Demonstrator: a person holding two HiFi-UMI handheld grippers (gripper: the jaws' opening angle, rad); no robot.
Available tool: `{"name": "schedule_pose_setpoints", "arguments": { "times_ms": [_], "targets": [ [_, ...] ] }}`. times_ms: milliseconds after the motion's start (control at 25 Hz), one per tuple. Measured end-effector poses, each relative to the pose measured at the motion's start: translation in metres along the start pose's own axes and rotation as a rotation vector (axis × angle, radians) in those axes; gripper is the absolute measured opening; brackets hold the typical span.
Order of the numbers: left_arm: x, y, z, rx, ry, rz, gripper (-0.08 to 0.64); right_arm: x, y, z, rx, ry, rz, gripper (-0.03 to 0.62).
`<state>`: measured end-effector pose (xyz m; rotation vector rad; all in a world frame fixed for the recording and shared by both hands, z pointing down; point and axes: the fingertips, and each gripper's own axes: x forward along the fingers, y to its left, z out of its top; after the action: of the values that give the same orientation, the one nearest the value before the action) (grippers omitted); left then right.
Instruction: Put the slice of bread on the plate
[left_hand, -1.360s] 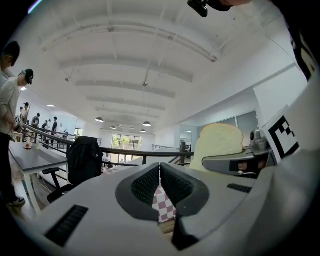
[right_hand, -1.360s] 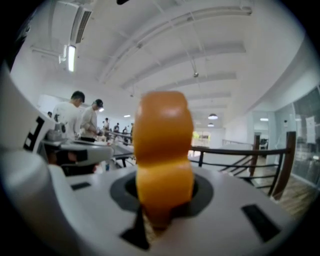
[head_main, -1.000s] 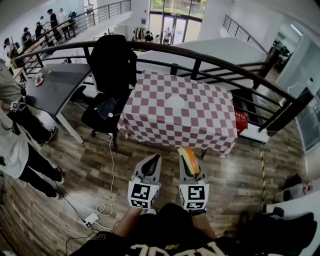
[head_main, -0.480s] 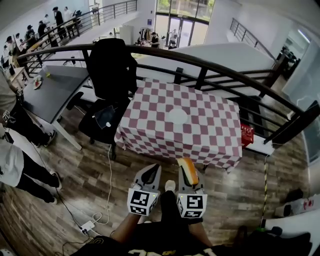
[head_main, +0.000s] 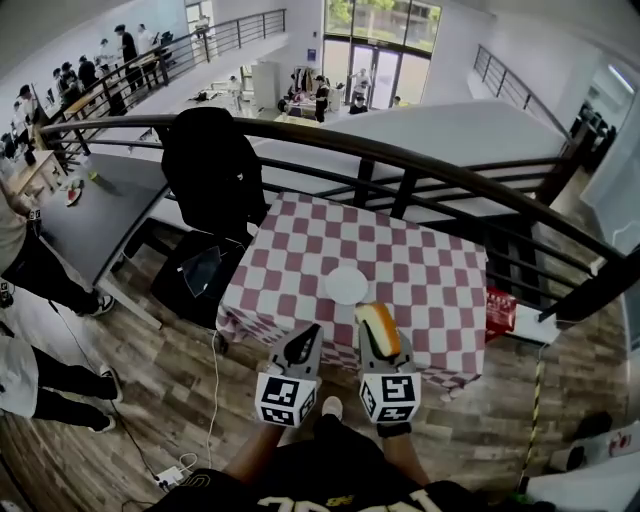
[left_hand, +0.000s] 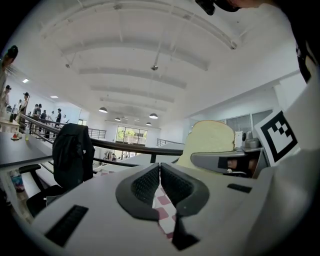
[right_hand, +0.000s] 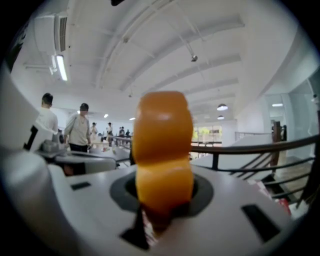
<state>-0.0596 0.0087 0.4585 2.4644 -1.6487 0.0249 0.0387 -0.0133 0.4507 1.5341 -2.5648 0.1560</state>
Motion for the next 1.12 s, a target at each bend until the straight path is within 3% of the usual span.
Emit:
{"name": "schedule_pose_setpoints", "arguments": {
  "times_ms": [320,440,600,880,1120],
  "targets": [
    [0.095,0.008,0.01,0.009,0.011,0.013,0.028,0.07,-0.031,0.012,0.048,0.026,0.195,0.097],
    [0.115,0.012,0.008,0.018,0.019,0.031,0.028,0.085,-0.049,0.008,0.042,0.041,0.189,0.097],
    [0.127,0.021,0.004,0.021,0.038,0.059,0.028,0.099,-0.072,0.003,0.105,0.042,0.164,0.097],
    [0.134,0.033,-0.006,0.018,0.082,0.086,0.028,0.118,-0.072,-0.017,0.155,0.102,0.187,0.097],
    [0.144,0.045,-0.013,0.003,0.1,0.095,0.028,0.14,-0.08,-0.036,0.201,0.177,0.146,0.097]
  ]
}}
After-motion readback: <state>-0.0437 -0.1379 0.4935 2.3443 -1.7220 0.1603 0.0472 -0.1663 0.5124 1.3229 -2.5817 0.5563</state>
